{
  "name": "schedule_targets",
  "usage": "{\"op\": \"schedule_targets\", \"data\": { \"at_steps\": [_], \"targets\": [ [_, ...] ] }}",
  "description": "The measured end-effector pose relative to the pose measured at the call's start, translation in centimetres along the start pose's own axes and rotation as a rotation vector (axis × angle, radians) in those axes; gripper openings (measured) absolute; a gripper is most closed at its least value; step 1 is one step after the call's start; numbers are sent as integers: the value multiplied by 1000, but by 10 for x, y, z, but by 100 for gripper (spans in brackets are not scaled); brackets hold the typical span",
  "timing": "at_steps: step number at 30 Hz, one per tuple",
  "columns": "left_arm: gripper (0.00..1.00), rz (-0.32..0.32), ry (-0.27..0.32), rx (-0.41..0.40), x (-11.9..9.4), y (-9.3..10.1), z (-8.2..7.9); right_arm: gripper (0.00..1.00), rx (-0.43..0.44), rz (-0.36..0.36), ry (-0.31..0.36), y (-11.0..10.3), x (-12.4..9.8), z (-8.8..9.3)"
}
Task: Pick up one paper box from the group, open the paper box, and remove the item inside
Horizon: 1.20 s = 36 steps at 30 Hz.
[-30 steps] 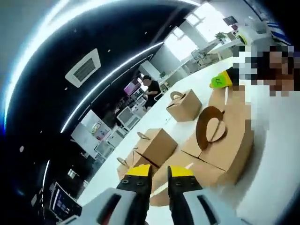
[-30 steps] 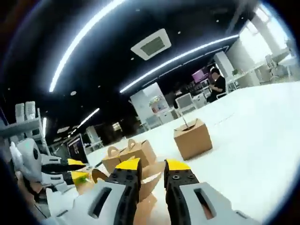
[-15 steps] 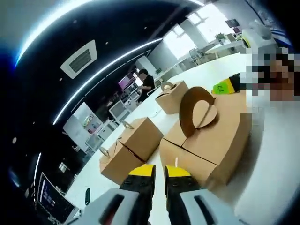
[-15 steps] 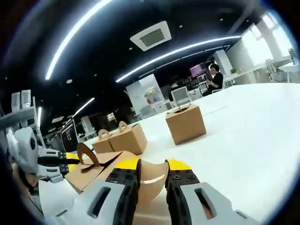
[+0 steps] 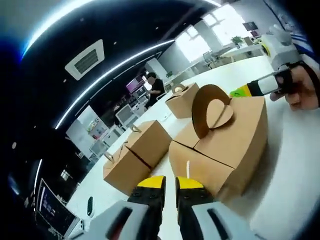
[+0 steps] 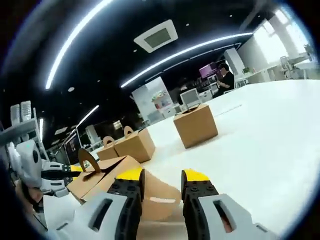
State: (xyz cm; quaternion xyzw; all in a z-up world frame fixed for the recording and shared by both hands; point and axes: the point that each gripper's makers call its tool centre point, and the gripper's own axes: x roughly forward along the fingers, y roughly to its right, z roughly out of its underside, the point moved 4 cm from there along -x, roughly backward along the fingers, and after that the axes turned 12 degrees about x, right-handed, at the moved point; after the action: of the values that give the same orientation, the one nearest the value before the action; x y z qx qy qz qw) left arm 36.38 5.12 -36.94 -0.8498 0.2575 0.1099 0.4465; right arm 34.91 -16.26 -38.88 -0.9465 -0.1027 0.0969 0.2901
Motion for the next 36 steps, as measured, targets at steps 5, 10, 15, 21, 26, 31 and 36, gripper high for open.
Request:
{"op": "schedule_targets", "data": {
  "at_steps": [5, 10, 15, 21, 26, 31, 36],
  "targets": [
    [12, 2, -1, -4, 0, -1, 2, 30, -44, 11, 6, -3, -2, 0],
    [12, 20, 0, -4, 3, 6, 2, 29, -103, 15, -10, -8, 0, 8],
    [12, 40, -1, -6, 5, 12, 3, 28, -114, 14, -28, -8, 1, 13],
    [12, 60, -2, -4, 6, 19, 3, 28, -114, 10, -40, -8, 1, 17],
    [13, 59, -8, 3, 2, 18, 5, 28, -111, 14, -34, -4, -3, 11],
    [17, 42, -20, -5, -9, 6, 13, 28, -72, 7, 3, 1, -11, -5],
    [20, 37, 11, -74, -26, -8, 15, 30, -58, -26, 43, -5, -21, -27]
  ]
}}
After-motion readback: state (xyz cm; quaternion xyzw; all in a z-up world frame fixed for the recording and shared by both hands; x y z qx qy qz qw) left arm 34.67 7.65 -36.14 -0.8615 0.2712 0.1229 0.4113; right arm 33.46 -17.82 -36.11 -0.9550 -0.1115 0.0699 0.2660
